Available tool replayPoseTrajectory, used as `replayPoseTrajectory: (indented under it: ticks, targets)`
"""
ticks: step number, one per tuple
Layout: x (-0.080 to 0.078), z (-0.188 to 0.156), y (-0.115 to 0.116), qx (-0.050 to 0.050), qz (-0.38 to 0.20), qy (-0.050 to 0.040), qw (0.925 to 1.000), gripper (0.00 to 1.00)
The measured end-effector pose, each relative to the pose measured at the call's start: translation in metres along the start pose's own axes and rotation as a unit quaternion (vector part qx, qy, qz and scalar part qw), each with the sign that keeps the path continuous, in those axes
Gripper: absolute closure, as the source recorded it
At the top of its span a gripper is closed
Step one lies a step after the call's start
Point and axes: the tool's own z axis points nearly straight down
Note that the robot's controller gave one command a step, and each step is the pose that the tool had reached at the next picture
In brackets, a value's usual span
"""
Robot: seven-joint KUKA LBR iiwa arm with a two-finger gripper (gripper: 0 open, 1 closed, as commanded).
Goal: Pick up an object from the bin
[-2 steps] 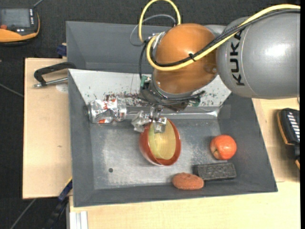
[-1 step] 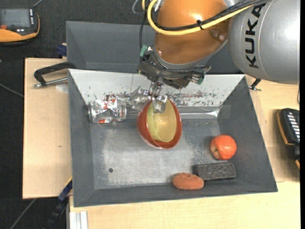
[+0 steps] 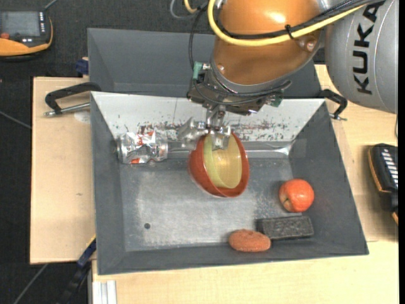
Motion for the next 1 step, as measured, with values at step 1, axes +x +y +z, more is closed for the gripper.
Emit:
replayPoseTrajectory:
  ticks: [1]
  targets:
    - [0.0228, 0.0801, 0.044, -0.003, -0.155, -0.0005, 0.9879, 1.0]
